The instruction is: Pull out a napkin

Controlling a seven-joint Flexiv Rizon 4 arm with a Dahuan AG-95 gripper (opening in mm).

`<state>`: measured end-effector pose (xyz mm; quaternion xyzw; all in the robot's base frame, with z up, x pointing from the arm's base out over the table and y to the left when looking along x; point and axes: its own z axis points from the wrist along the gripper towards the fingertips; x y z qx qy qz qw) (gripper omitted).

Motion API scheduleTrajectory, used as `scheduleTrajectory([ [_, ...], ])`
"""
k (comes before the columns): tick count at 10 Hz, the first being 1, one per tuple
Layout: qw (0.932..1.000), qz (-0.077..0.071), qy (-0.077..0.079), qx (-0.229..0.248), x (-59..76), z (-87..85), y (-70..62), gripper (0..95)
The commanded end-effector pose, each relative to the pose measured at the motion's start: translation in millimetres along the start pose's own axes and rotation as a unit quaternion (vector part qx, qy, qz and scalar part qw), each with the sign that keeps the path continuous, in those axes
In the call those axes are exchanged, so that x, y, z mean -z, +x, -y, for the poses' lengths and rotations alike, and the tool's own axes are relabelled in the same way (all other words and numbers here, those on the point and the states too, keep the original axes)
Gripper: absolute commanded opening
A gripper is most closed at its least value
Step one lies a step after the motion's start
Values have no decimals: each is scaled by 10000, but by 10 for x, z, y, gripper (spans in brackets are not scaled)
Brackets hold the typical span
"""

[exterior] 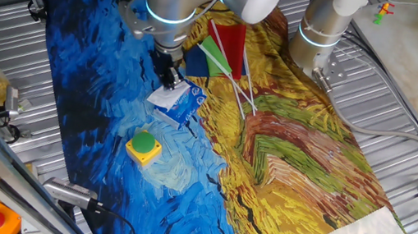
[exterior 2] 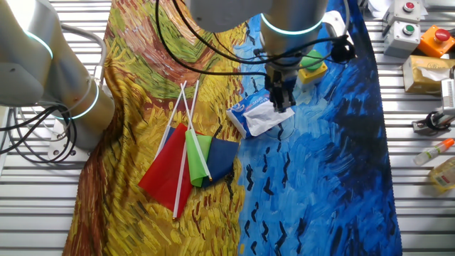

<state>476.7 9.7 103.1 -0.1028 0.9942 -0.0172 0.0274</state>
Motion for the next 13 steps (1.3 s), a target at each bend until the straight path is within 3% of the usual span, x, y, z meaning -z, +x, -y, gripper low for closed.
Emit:
scheduleTrajectory([
  [1, 10000, 1, -16, 7, -21, 4, -20, 190],
  [2, 10000, 4, -10, -10, -21, 4, -20, 0],
  [13, 10000, 90, -34, -13, -21, 4, -20, 0],
])
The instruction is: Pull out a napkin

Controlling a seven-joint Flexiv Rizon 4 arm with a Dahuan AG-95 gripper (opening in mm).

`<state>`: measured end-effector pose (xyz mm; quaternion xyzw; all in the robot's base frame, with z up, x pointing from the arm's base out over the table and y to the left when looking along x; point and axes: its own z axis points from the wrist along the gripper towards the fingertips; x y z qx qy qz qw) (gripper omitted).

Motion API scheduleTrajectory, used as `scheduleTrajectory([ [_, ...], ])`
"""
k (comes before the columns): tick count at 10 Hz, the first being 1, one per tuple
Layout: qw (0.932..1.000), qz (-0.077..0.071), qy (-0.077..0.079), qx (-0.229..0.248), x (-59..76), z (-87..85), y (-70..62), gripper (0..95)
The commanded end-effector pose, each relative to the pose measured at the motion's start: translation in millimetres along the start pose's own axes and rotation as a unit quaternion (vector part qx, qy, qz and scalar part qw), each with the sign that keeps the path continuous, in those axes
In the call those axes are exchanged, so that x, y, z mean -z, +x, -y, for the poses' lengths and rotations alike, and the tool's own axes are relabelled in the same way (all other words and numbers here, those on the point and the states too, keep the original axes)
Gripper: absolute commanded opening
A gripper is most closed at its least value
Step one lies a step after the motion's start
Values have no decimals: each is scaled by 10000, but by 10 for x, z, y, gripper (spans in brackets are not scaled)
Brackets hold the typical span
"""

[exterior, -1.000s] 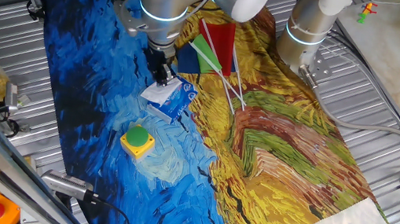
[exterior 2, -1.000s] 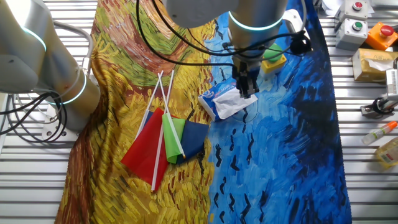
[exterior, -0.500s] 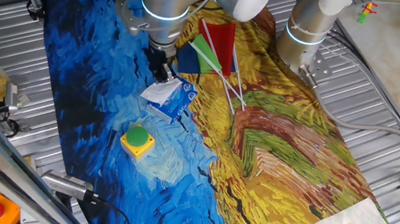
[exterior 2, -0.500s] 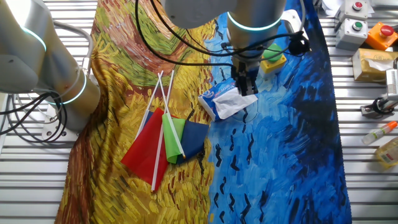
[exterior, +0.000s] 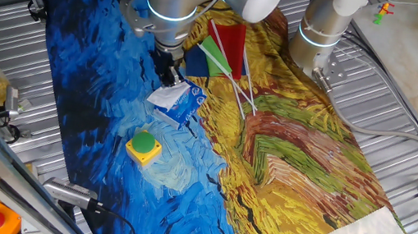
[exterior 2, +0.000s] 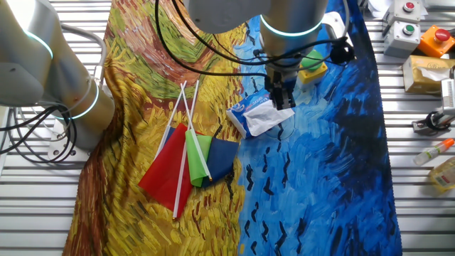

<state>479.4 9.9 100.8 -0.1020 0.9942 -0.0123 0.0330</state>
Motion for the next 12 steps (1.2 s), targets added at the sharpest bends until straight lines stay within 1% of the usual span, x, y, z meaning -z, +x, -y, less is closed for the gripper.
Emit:
scheduleTrajectory([
  [1, 10000, 43, 27, -13, 3, 1, 5, 0],
  [2, 10000, 34, 47, 6, 3, 1, 5, 0],
  [4, 9999, -70, 125, 42, 3, 1, 5, 0],
  [6, 9998, -164, 104, 72, 3, 1, 5, 0],
  [9, 9992, -391, 70, 95, 3, 1, 5, 0],
  [10, 9991, -417, 71, 105, 3, 1, 5, 0],
  [12, 9991, -407, 38, 144, 3, 1, 5, 0],
])
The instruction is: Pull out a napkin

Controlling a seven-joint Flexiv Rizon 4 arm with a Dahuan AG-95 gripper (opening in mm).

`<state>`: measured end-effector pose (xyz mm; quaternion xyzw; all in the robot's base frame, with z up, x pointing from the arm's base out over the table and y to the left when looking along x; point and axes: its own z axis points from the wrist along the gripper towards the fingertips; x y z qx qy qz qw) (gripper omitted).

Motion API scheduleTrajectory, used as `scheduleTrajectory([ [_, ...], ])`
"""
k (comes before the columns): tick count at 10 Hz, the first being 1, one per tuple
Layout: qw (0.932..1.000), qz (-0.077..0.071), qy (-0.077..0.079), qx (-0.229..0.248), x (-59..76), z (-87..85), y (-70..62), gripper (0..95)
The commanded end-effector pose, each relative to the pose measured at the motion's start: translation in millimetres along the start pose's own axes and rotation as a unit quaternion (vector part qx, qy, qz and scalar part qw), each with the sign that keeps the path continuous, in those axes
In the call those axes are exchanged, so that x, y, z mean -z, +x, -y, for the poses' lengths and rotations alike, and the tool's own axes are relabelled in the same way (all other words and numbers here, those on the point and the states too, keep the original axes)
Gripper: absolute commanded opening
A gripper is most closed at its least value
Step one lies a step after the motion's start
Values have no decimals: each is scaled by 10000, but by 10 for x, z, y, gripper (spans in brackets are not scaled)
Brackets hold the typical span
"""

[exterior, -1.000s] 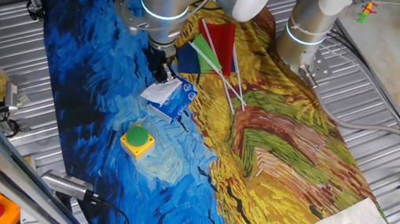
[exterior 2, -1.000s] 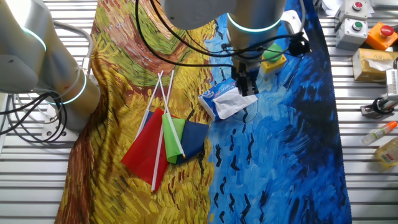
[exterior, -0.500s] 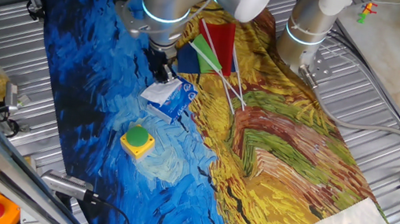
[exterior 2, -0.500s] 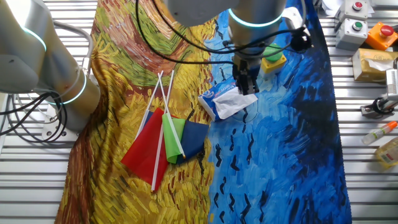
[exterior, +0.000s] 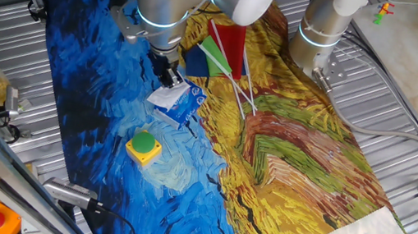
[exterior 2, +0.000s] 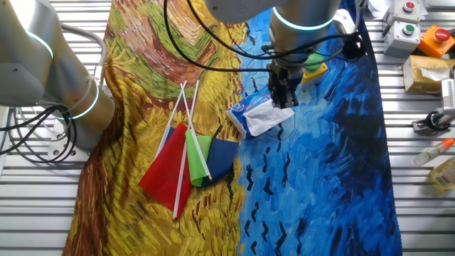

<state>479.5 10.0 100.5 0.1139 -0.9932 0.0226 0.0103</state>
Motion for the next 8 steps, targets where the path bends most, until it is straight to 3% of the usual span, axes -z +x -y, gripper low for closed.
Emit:
scheduleTrajectory([
  [1, 10000, 34, -26, 16, 6, 2, 6, 0],
  [5, 10000, 38, -31, 13, 6, 2, 6, 0],
  [7, 9997, 87, -207, -17, 3, 3, 6, 0],
  [8, 9997, 89, -210, 3, 0, 4, 6, 0],
])
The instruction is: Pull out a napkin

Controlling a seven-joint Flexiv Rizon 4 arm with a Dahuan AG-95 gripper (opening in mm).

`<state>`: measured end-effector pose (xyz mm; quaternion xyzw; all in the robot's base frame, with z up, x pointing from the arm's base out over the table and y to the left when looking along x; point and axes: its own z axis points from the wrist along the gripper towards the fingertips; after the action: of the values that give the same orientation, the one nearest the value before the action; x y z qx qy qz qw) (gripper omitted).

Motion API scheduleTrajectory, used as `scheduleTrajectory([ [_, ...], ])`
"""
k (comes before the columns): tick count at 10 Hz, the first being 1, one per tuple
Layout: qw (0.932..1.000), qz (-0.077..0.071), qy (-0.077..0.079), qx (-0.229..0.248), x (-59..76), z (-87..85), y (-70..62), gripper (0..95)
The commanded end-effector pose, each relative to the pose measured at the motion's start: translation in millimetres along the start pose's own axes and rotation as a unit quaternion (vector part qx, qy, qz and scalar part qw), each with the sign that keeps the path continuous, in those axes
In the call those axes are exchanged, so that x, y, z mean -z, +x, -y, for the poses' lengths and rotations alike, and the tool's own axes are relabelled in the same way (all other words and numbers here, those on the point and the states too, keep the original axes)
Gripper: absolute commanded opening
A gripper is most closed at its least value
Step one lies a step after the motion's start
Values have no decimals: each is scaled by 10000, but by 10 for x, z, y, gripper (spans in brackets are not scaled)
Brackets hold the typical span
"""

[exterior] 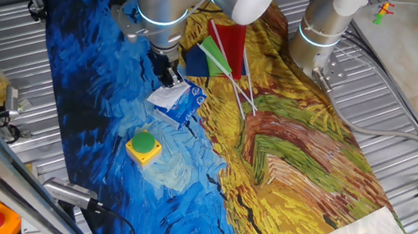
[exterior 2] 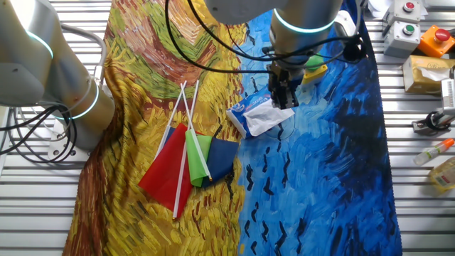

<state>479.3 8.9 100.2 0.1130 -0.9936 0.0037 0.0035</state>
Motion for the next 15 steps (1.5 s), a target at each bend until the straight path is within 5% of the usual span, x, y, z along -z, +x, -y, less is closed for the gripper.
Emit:
scheduleTrajectory([
  [1, 10000, 3, -41, 21, 4, -6, 2, 190],
  [2, 10000, 6, -48, 44, 4, -6, 2, 190],
  [3, 10000, 4, -49, 58, 4, -5, 2, 380],
  [15, 9998, 45, -138, 156, -268, 67, -39, 380],
])
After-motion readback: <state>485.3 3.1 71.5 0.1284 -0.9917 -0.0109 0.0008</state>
